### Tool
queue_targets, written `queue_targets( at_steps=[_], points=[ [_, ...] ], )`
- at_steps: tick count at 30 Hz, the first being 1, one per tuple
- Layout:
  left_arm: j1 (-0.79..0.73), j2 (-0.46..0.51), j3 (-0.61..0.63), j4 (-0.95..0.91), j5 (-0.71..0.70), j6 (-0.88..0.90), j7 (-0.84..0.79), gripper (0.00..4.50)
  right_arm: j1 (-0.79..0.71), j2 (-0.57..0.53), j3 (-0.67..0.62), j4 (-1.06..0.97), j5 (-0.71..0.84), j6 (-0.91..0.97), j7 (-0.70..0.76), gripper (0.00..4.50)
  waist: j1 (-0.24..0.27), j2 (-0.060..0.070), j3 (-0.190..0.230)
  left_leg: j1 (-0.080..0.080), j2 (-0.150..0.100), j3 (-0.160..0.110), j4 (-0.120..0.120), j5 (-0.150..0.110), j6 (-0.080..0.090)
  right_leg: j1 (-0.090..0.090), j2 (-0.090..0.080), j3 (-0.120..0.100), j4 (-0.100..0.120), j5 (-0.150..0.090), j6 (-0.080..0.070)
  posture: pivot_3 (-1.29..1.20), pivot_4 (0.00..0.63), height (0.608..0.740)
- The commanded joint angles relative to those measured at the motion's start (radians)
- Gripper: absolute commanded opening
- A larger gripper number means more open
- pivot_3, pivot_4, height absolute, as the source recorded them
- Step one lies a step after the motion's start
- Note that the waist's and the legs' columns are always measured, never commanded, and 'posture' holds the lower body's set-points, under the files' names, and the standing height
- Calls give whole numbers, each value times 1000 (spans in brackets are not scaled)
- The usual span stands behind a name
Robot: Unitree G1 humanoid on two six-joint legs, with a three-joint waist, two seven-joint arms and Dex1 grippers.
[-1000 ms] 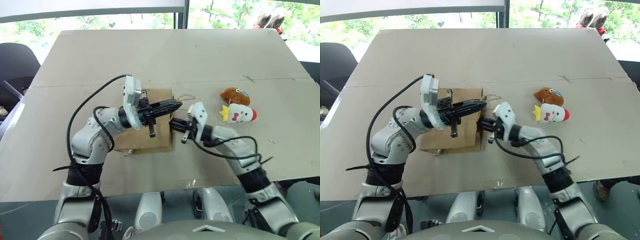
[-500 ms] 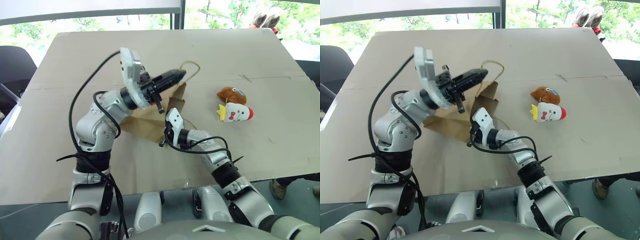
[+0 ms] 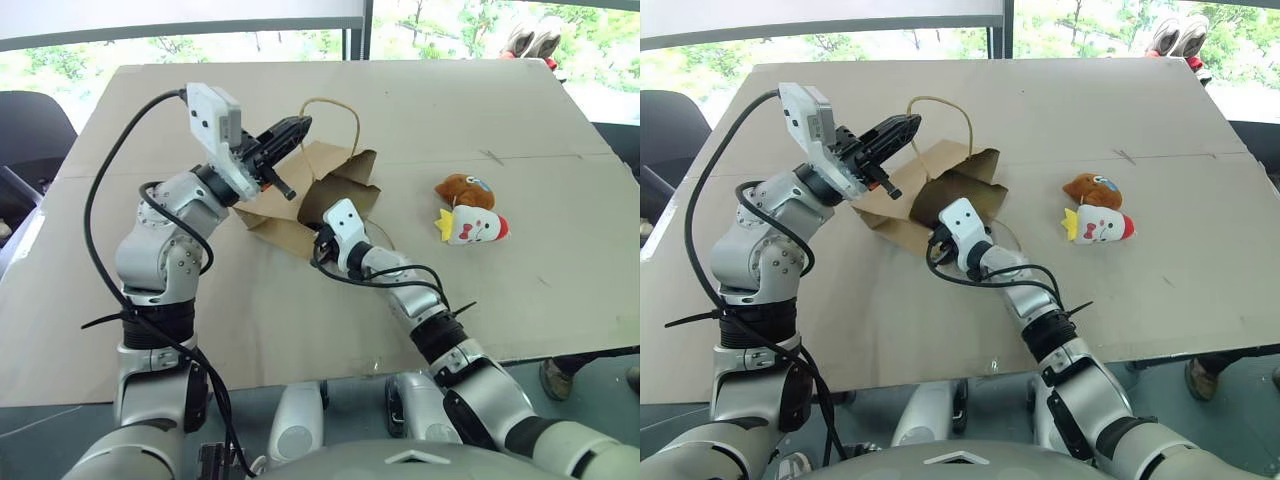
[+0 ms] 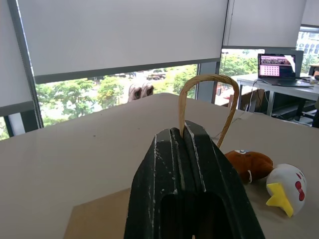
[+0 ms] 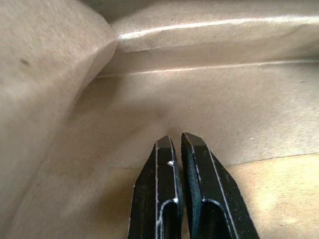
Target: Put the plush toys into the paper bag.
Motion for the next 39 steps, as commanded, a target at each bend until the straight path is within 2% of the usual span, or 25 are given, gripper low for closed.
queue_targets(
  at_steps=[1, 3, 4, 6, 10, 14, 18, 22, 24, 28, 29, 31, 32, 34, 36, 37, 38, 39],
  points=[
    [13, 19, 23, 10, -9, -38, -41, 0, 15, -65, -44, -231, 39, 89, 50, 1384, -1, 0, 0, -2, 0, 0, 0, 0, 0, -1, 0, 0, 0, 0, 1, 0, 150, 740],
    [21, 25, 25, 26, -6, -51, -58, 0, 44, -119, -45, -385, 31, 156, 53, 1850, 0, 1, 1, -2, 0, 0, -2, 0, 0, -2, 0, 0, -2, 2, 4, 0, 150, 740],
    [23, 28, 27, 37, -6, -64, -74, 0, 68, -150, -56, -498, 51, 217, 59, 2436, -1, 1, 1, -3, 0, 0, -4, 0, 0, -4, 0, 0, -2, 2, 4, 0, 150, 740],
    [29, 29, 32, 51, -16, -78, -101, 0, 114, -212, -76, -701, 109, 328, 82, 3331, -1, 1, 1, -3, 0, 0, -5, 0, 0, -4, 0, 0, -2, 2, 4, 0, 150, 740],
    [37, 30, 40, 63, -32, -87, -138, 0, 148, -298, -143, -938, 176, 488, 65, 3331, -2, 1, 1, -3, 0, 0, -6, 0, 0, -5, 1, 0, -2, 1, 4, 0, 150, 740],
    [41, 27, 43, 70, -59, -90, -187, 0, 204, -413, -314, -1082, 290, 665, 69, 3331, 5, 1, 1, -3, 0, 0, -6, 0, 0, -5, 1, 0, -3, -1, 0, 0, 150, 740],
    [39, 30, 47, 69, -87, -71, -222, 0, 269, -567, -355, -1103, 246, 696, 59, 4394, 4, 0, 1, -3, 0, 2, -5, 0, 0, -4, -1, 1, -5, -1, 0, 0, 150, 740],
    [33, 30, 47, 73, -110, -63, -248, 0, 290, -705, -300, -976, 126, 679, 26, 4394, -1, 0, 2, -3, 0, 2, -5, 0, 0, -4, -1, 1, -6, -1, 0, 0, 150, 740],
    [29, 29, 44, 75, -110, -64, -248, 0, 267, -691, -293, -900, 118, 696, 0, 4394, -2, 0, 2, -3, 0, 3, -5, 0, 0, -4, -1, 1, -6, -1, 0, 0, 150, 740],
    [23, 19, 39, 68, -120, -58, -247, 0, 231, -713, -196, -692, 6, 593, -15, 4394, -2, 0, 2, -2, 0, 2, -6, 0, 0, -4, 1, 2, -6, -1, 0, 0, 150, 740],
    [25, 19, 41, 64, -128, -52, -248, 0, 234, -716, -181, -671, -9, 561, -8, 3883, 0, 0, 2, -3, 0, 2, -6, 0, 0, -4, 1, 2, -6, -1, 0, 0, 150, 740],
    [30, 21, 49, 57, -153, -36, -257, 0, 241, -718, -172, -667, -29, 530, -5, 3196, 4, 0, 2, -3, 0, 2, -6, 0, 0, -4, 1, 2, -7, -1, 1, 0, 150, 740],
    [33, 24, 52, 52, -164, -26, -259, 0, 248, -723, -174, -676, -35, 522, -2, 2629, 4, 0, 2, -3, 0, 2, -6, 0, 0, -4, 1, 2, -8, -1, 1, 0, 150, 740],
    [39, 29, 58, 45, -186, -11, -268, 0, 267, -738, -181, -709, -44, 505, 11, 2074, 3, 0, 2, -4, 0, 2, -6, 0, 0, -3, 1, 2, -9, -1, 1, 0, 150, 740],
    [42, 33, 65, 41, -217, 13, -275, 0, 293, -755, -205, -770, -38, 484, 29, 1199, 3, 0, 2, -4, 0, 2, -6, 0, 0, -3, 1, 2, -9, -1, 1, 0, 150, 740],
    [43, 33, 68, 40, -234, 29, -276, 0, 309, -761, -230, -842, -7, 473, 54, 1025, 2, 0, 2, -3, 0, 2, -6, 0, 0, -3, 1, 1, -9, -1, 1, 0, 150, 740],
    [43, 32, 70, 40, -247, 41, -275, 0, 317, -770, -241, -913, 25, 435, 92, 511, 2, 0, 2, -3, 0, 2, -6, 0, 0, -3, 1, 1, -9, -1, 2, 0, 150, 740],
    [42, 31, 72, 41, -255, 49, -275, 0, 320, -774, -246, -959, 46, 408, 118, 376, 3, 0, 2, -3, 0, 2, -6, 0, 0, -3, 1, 1, -9, -2, 2, 0, 150, 740]
  ],
)
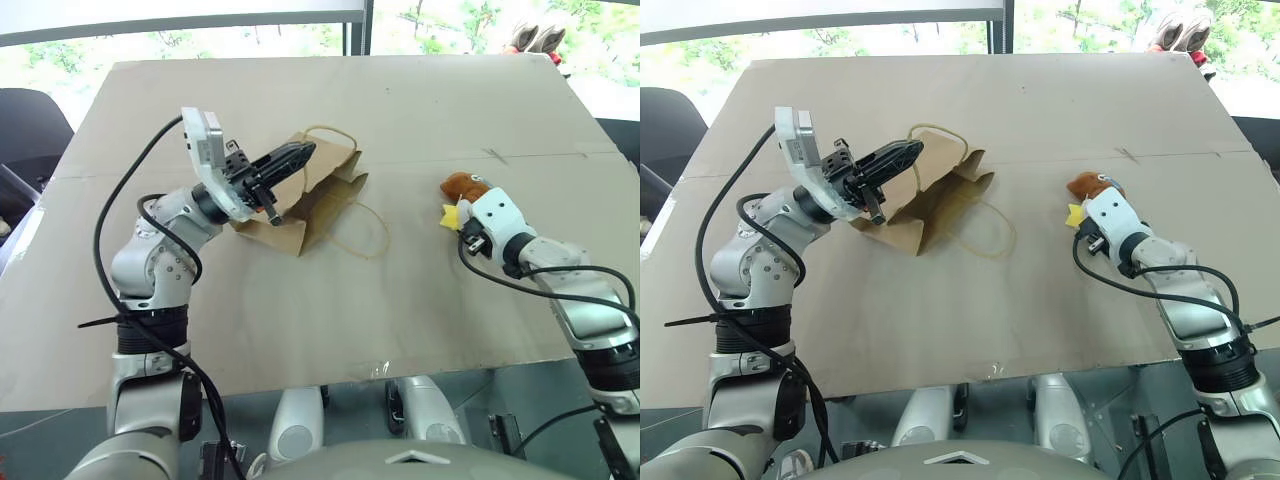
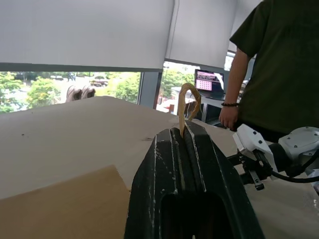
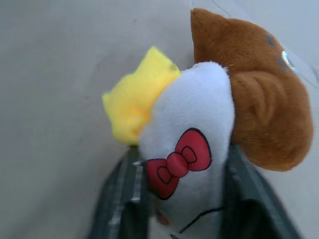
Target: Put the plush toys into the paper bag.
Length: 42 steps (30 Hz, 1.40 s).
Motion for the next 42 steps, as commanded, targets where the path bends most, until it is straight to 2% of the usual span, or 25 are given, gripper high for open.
queue_targets(
  at_steps=[1, 3, 7, 9, 12, 15, 19, 22, 23, 26, 30, 34, 38, 39, 40, 42],
  points=[
    [-5, 10, 33, -46, -83, 53, -14, 0, 17, -15, -55, -285, 120, -90, 128, 147, -4, 1, 1, 0, 0, 0, 0, 0, 0, 0, 0, 0, 0, 0, 0, 0, 150, 740],
    [-7, 4, 22, -54, -102, 75, -20, 0, -58, 20, 26, -303, 128, -112, 170, 66, -13, 0, 2, 1, 0, 0, -1, 0, 0, 0, 0, 0, 0, -1, 2, 0, 150, 740],
    [-25, -10, 3, -49, -115, 93, -28, 0, -217, 98, 216, -163, 23, -206, 214, 66, -18, 0, 2, 2, 1, -3, 0, 0, 0, 0, 3, 1, 1, -1, 2, 0, 150, 740],
    [-35, -19, -7, -48, -117, 96, -31, 0, -304, 139, 309, -51, -39, -284, 245, 66, -11, 0, 2, 2, 1, -4, 0, 0, 0, 0, 4, 0, 2, -1, 1, 0, 150, 740],
    [-46, -44, -19, -60, -133, 108, -28, 0, -457, 267, 433, 246, -138, -465, 255, 66, -8, -1, 2, 1, 1, -2, 0, 0, 0, 0, 4, 2, 1, 1, -2, 0, 150, 740],
    [-39, -53, -23, -75, -135, 115, -27, 0, -545, 358, 459, 478, -175, -627, 265, 66, -6, -1, 3, 1, 1, -2, 0, 0, 0, -1, 4, 3, 2, 2, 0, 0, 150, 740],
    [-1, -46, -23, -111, -139, 117, -24, 0, -619, 428, 461, 693, -194, -829, 296, 1703, -3, -2, 3, 0, 1, -2, -1, 0, 0, -1, 4, 2, 0, 3, 2, 0, 150, 740],
    [29, -37, -11, -134, -136, 113, -12, 0, -632, 428, 441, 734, -225, -941, 281, 3306, -4, -2, 3, 0, 1, -2, -1, 0, 0, -1, 4, 2, -1, 3, 2, 0, 150, 740],
    [39, -31, -3, -137, -133, 108, -9, 0, -615, 412, 428, 703, -212, -938, 303, 3551, -4, -2, 3, 0, 1, -2, -1, 0, 0, -1, 4, 2, -1, 3, 2, 0, 150, 740],
    [65, -14, 7, -143, -116, 87, -12, 0, -546, 356, 384, 571, -171, -885, 354, 3551, -2, -1, 3, 0, 1, -2, -1, 0, 0, -1, 4, 2, 0, 3, 2, 0, 150, 740],
    [74, -20, 31, -107, -54, 3, 24, 0, -357, 215, 270, 182, -58, -634, 426, 3551, 3, -1, 4, 1, 1, -2, -2, 0, 0, 0, 3, 2, 0, 3, 2, 0, 150, 740],
    [74, -43, 21, -98, -28, -37, 39, 0, -258, 162, 162, -49, -57, -408, 358, 3551, -2, -1, 4, 2, 1, -1, -1, 0, 0, 0, 3, 2, 2, 1, -2, 0, 150, 740],
    [62, -61, 16, -82, -12, -63, 49, 0, -206, 133, -14, -145, 76, -125, 335, 3551, 0, -1, 4, 2, 1, -2, -1, 0, 0, 0, 3, 2, 4, 1, -2, 0, 150, 740],
    [59, -63, 15, -79, -10, -65, 50, 0, -203, 116, -62, -142, 93, -76, 326, 4100, 1, -1, 4, 2, 1, -2, 0, 0, 0, 0, 3, 2, 3, 1, -2, 0, 150, 740],
    [58, -64, 15, -76, -8, -68, 50, 0, -204, 101, -97, -133, 98, -36, 311, 4455, 3, -1, 4, 2, 1, -1, 0, 0, 0, 0, 3, 3, 3, 1, -2, 0, 150, 740],
    [56, -65, 13, -73, -8, -72, 50, 0, -219, 77, -137, -91, 80, 7, 264, 4492, 3, -1, 4, 1, 1, -1, 1, 0, 0, 0, 3, 3, 3, 1, -2, 0, 150, 740]
  ],
)
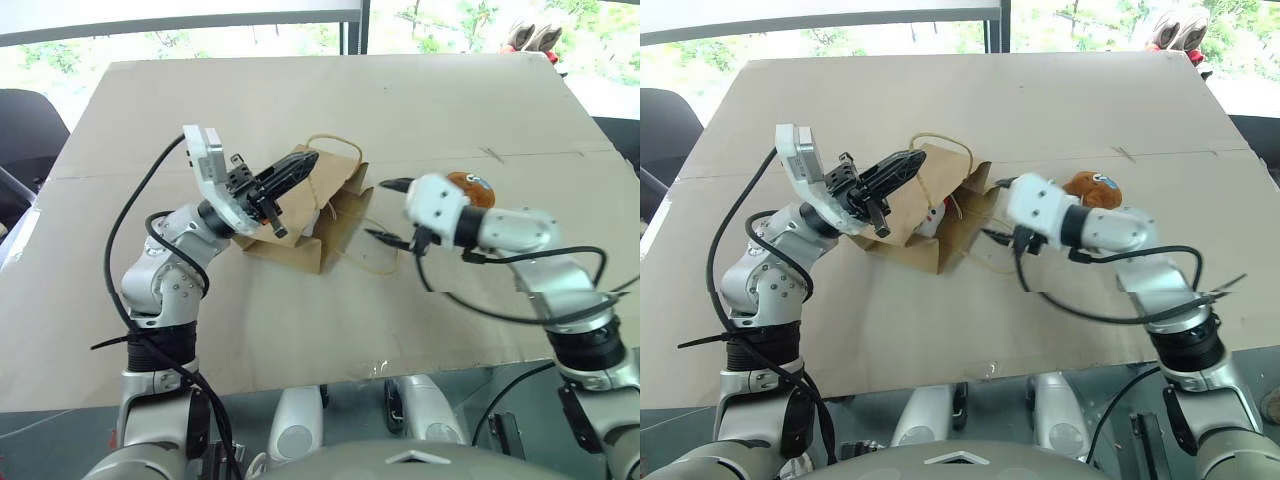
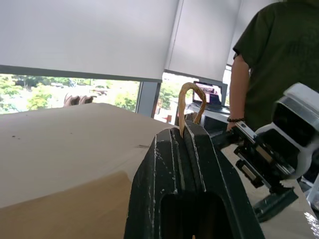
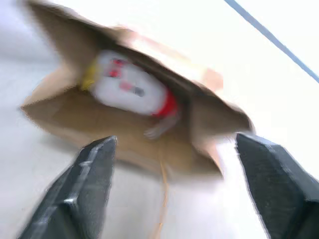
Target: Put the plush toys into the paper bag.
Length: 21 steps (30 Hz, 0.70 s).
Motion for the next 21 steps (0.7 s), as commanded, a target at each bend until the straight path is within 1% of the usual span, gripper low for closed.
queue_targets(
  at_steps=[1, 3, 5, 9, 10, 11, 13, 14, 16, 17, 18, 19, 21],
  points=[
    [-20, -1, 9, -11, -1, -25, 1, 0, -28, -38, -103, 31, -4, 94, -85, 4492, -1, 0, 0, 0, 0, 0, 0, 0, 0, 0, 0, 0, 0, 0, 0, 0, 150, 740],
    [-24, -4, 5, -8, -1, -26, 1, 0, -70, -60, -93, 162, -58, 143, -146, 4492, -3, 0, 0, 0, 0, 0, 0, 0, 0, 0, 0, 0, -1, 0, 0, 0, 150, 740],
    [-33, -8, 0, -2, 0, -27, 2, 0, -137, -41, -94, 352, -71, 182, -196, 4492, -7, 0, 0, 1, 0, 0, 0, 0, 0, 0, 0, 1, 0, 0, 0, 0, 150, 740],
    [-41, -11, -6, 0, 0, -28, 0, 0, -245, -39, -12, 697, -156, 23, -233, 4492, -7, 0, 0, 0, 0, 1, -1, 0, 0, 0, 0, 1, 0, 0, 0, 0, 150, 740],
    [-42, -11, -7, -2, -1, -27, 2, 0, -254, -43, -1, 735, -170, -13, -233, 3982, -8, 0, 0, 0, 0, 1, -1, 0, 0, -1, 0, 1, -1, 0, 0, 0, 150, 740],
    [-43, -12, -7, -4, -2, -26, 3, 0, -260, -47, 7, 759, -178, -40, -230, 3697, -8, 0, 0, 0, 0, 1, -2, 0, 0, -1, 0, 1, -2, 0, 0, 0, 150, 740],
    [-45, -12, -5, -7, -4, -24, 6, 0, -252, -52, 3, 741, -167, -47, -209, 2672, -7, 0, 0, -1, 0, 1, -3, 0, 0, -1, 1, 1, -3, 2, 4, 0, 150, 740],
    [-45, -13, -3, -8, -7, -22, 10, 0, -243, -55, -3, 717, -156, -38, -196, 2063, -7, 0, 0, -1, 0, 1, -4, 0, 0, -1, 1, 1, -4, 2, 4, 0, 150, 740],
    [-44, -16, -2, -11, -13, -17, 14, 0, -208, -71, -11, 655, -143, -31, -171, 1268, -6, 0, 0, -1, 0, 1, -4, 0, 0, -1, 1, 1, -5, 2, 5, 0, 150, 740],
    [-44, -19, -2, -13, -18, -12, 15, 0, -177, -75, -31, 595, -117, -32, -151, 721, -5, 0, 0, -1, 0, 1, -4, 0, 0, -1, 1, 1, -5, 3, 5, 0, 150, 740],
    [-43, -22, -2, -14, -24, -6, 16, 0, -149, -76, -47, 537, -90, -41, -133, 323, -3, 0, 0, -1, 0, 1, -4, 0, 0, -1, 1, 1, -5, 2, 5, 0, 150, 740],
    [-46, -25, 0, -13, -35, 3, 18, 0, -115, -74, -62, 456, -55, -53, -107, 39, -3, 0, 0, -1, 0, 0, -4, 0, 0, -1, 1, 1, -5, 2, 5, 0, 150, 740],
    [-54, -28, 6, -10, -54, 21, 21, 0, -55, -61, -63, 300, 1, -82, -61, 39, -4, 0, 0, -1, 0, 0, -4, 0, 0, 0, 1, 1, -5, 2, 5, 0, 150, 740]
  ],
)
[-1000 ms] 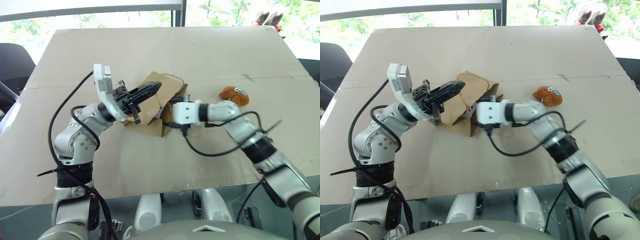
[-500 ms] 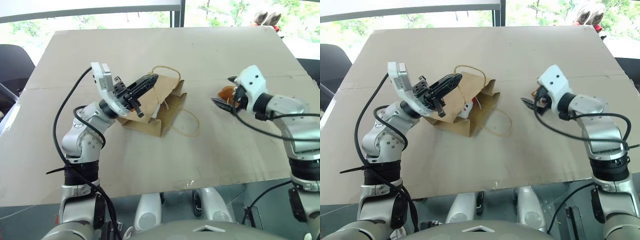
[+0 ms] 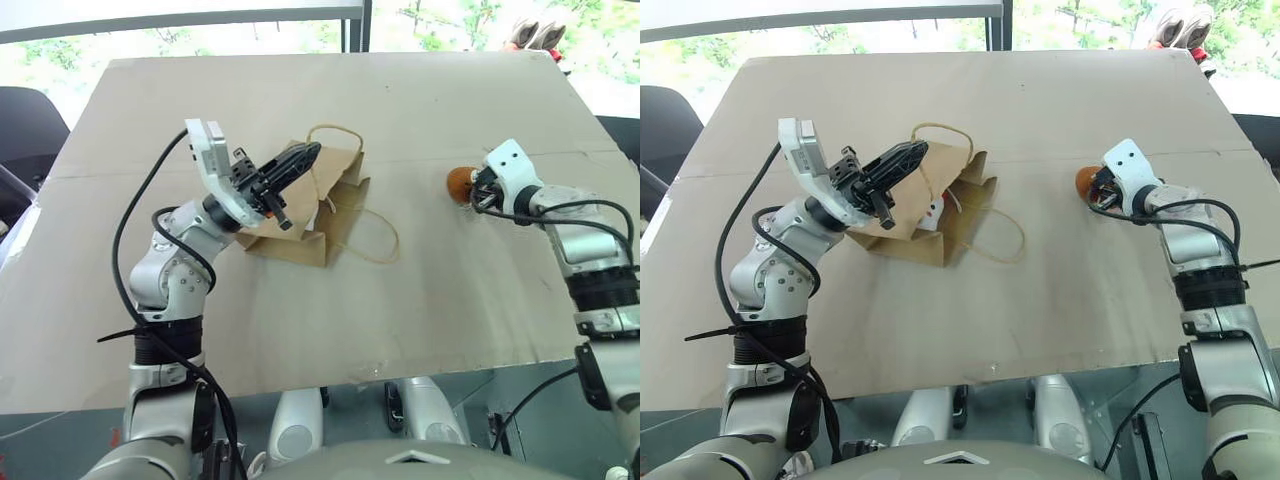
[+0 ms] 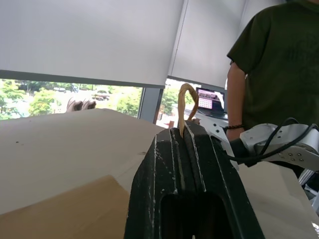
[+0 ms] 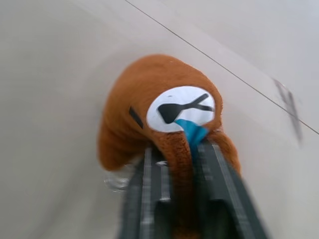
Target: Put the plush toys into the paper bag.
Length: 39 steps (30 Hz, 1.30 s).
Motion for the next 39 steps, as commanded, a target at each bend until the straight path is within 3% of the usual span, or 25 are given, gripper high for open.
queue_targets(
  at_steps=[1, 4, 7, 12, 17, 20, 26, 31, 39],
  points=[
    [-28, -5, 15, -24, -51, 26, 6, 0, 69, 16, -26, -297, 112, -29, 72, 39, -2, 0, 0, 0, 0, 0, 0, 0, 0, 0, 0, 0, 0, 0, 0, 0, 150, 740],
    [-42, 3, 11, -13, -62, 44, -8, 0, 81, 83, 51, -432, 111, 30, 31, 39, -11, 0, 0, 1, 1, 0, 0, 0, 0, 0, 2, 1, 0, 0, 0, 0, 150, 740],
    [-62, 1, -2, -7, -67, 62, -17, 0, 46, 179, 197, -444, 55, 33, -4, 39, -10, 0, 0, 2, 2, -2, 0, 0, 0, 0, 3, 0, 2, 0, 0, 0, 150, 740],
    [-79, -6, -21, -8, -61, 83, -31, 0, -63, 306, 329, -266, -14, -64, -24, 39, 0, 0, 0, 0, 2, -2, 1, 0, 0, 0, 4, 1, 3, 0, -1, 0, 150, 740],
    [-75, 1, -43, -14, -43, 86, -47, 0, -160, 391, 410, -26, -37, -282, 79, 39, -3, 0, 0, 0, 1, -2, 2, 0, 0, 0, 4, 3, 2, 0, 0, 0, 150, 740],
    [-52, 12, -51, -34, -31, 78, -52, 0, -186, 410, 418, 74, -36, -381, 136, 973, -2, 0, 0, 0, 1, -2, 2, 0, 0, 0, 4, 2, 2, 0, 0, 0, 150, 740],
    [14, 40, -11, -77, -39, 79, -31, 0, -144, 406, 392, 116, -73, -467, 112, 3584, -4, 0, 0, 0, 1, -2, 2, 0, 0, 0, 4, 2, 2, 0, -1, 0, 150, 740],
    [43, 68, 37, -90, -65, 81, -24, 0, -48, 346, 322, -68, -28, -347, 121, 3584, -1, 0, 0, 0, 2, -2, 2, 0, 0, 0, 4, 2, 3, 0, -1, 0, 150, 740],
    [11, 81, 110, -54, -139, 105, -8, 0, 123, 251, 77, -539, 191, 156, 62, 3584, 0, 0, 0, 1, 2, -2, 2, 0, 0, 0, 4, 2, 5, -2, -4, 0, 150, 740]
  ],
)
